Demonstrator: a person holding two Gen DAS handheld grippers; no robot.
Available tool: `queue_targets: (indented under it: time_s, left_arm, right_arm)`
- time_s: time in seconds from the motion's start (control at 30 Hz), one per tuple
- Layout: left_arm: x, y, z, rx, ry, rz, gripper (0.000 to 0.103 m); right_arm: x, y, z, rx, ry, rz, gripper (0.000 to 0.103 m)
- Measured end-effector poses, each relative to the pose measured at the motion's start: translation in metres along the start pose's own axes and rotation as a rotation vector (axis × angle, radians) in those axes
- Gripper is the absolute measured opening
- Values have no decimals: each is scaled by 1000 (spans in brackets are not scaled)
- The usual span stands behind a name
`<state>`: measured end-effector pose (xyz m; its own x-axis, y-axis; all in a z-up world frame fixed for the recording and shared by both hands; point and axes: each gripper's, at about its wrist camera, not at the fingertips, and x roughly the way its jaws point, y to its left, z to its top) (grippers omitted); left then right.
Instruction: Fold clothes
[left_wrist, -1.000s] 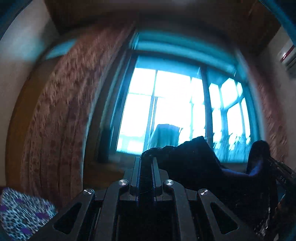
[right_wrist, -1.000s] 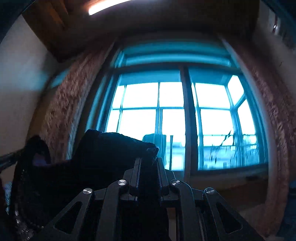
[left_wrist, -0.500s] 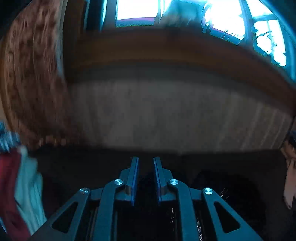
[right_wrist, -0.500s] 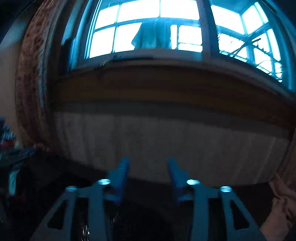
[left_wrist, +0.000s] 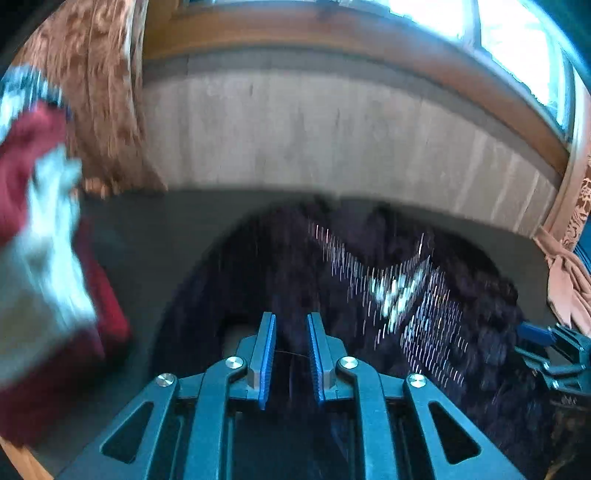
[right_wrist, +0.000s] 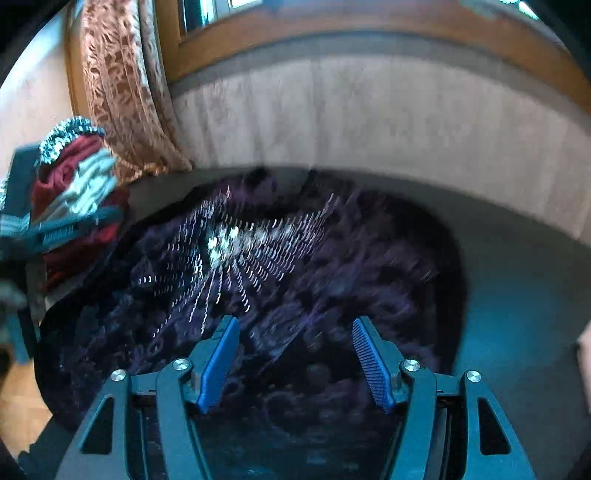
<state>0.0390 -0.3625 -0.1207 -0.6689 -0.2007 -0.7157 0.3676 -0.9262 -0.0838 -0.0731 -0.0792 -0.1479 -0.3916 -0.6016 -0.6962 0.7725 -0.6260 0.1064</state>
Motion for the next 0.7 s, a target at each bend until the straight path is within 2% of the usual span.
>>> queue_targets:
  time_s: [0.1,0.13,0.2,0.3,0.47,0.53,0.7]
  left_arm:
    - [20,-5,-14,-4,58,22,18]
    - [25,-6,-15,-6,56,29,21]
    - [34,-9,-14,-5,49,37,24]
    - [46,-17,-4,6,51,44,25]
    - [68,-31,13,25,54,56,26]
    - [75,-35,20,35,54,55,27]
    - [90,-46,38,72,51,33,28]
  right_arm:
    - [21,-13,-1,45,52,-29,65]
    - [24,-19,1,63,55,-32,65]
    - [30,-27,6,46,72,-91,65]
    - [38,-45,14,53,86,-147,66]
    - [54,-69,29,33,117,-217,77]
    - [58,-67,30,5,130,-274,93]
    - [62,-64,26,54,155,-305,97]
